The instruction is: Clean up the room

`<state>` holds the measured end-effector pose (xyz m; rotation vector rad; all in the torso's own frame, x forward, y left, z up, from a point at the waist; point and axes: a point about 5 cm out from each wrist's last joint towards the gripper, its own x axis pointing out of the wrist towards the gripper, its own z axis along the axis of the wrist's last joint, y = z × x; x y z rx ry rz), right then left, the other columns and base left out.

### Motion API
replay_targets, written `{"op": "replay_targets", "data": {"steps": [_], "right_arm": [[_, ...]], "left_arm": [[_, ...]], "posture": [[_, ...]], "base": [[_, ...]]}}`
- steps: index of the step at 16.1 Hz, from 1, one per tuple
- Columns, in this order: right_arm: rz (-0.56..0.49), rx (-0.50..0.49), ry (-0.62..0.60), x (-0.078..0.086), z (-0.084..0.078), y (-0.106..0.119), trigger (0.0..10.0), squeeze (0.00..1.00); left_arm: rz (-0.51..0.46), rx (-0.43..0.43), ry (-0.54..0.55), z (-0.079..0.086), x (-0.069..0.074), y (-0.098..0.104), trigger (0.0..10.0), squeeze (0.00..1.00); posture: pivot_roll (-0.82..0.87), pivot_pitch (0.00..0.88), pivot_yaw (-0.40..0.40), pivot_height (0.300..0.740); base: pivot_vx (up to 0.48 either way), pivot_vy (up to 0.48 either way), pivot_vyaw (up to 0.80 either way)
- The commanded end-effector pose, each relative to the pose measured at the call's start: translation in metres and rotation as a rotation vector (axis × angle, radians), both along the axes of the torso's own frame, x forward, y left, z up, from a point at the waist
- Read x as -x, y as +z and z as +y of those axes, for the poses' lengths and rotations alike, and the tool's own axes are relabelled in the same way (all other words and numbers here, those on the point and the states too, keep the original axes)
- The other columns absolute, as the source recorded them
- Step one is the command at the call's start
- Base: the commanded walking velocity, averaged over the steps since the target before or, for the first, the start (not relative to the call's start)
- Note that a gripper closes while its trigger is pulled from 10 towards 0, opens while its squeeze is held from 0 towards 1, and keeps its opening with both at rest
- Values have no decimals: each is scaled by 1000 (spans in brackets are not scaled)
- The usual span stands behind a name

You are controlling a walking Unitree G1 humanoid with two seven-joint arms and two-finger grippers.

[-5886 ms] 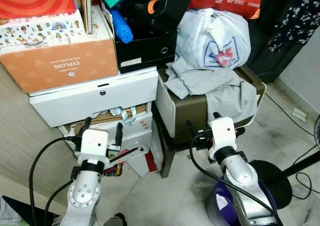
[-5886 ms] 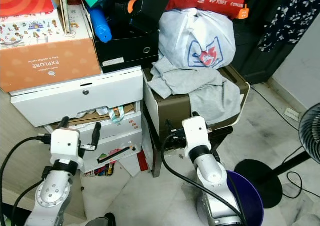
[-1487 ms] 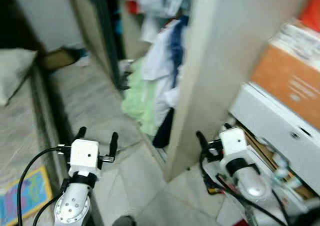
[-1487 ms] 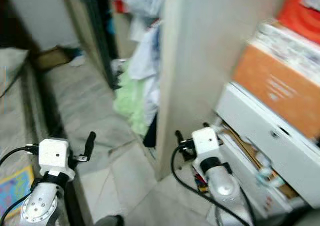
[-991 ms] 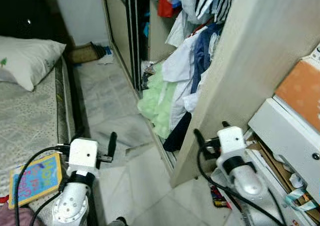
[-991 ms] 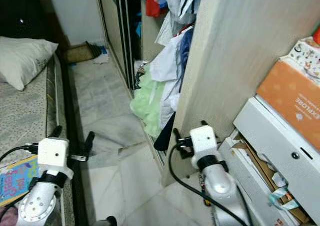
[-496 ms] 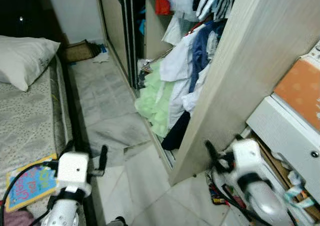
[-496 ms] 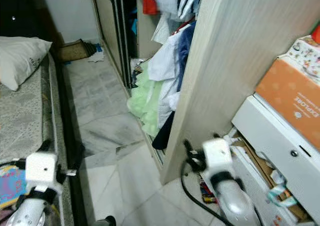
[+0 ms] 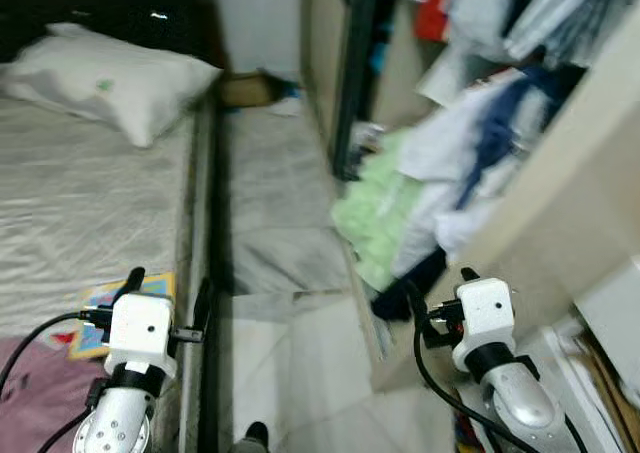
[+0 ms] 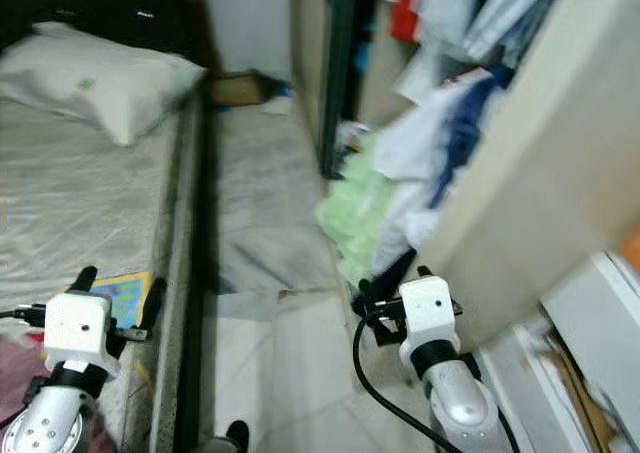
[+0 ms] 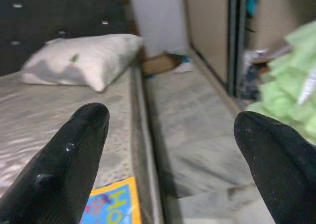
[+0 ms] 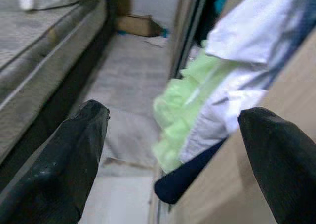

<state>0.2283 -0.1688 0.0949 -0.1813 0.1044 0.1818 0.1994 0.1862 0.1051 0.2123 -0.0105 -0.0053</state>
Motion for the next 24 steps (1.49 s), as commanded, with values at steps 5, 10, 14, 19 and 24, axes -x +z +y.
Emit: {"op": "replay_targets", "data": {"steps": [5, 10, 14, 19, 24], "right_arm": [[17, 3, -6, 1, -3, -1, 10000, 0], [20, 10, 4, 0, -3, -2, 10000, 0], [19, 14, 11, -3, -2, -2, 10000, 0], [5, 15, 17, -11, 0, -2, 10000, 0], [-43, 7, 25, -33, 9, 3, 10000, 0]], "left_arm": [[15, 17, -13, -4, 0, -3, 10000, 0], [8, 21, -22, -8, -3, -2, 10000, 0], [5, 26, -20, -8, -4, -2, 10000, 0], [-4, 27, -22, -10, -11, -2, 10000, 0], [-17, 92, -18, -10, -31, 3, 10000, 0]], "posture": [[-22, 145, -73, 740], [-27, 145, -76, 740], [-24, 145, -80, 740], [-22, 127, -74, 740], [-3, 74, -70, 740]], "base": [[0, 0, 800], [0, 0, 666], [0, 0, 714], [0, 0, 800], [0, 0, 800]]}}
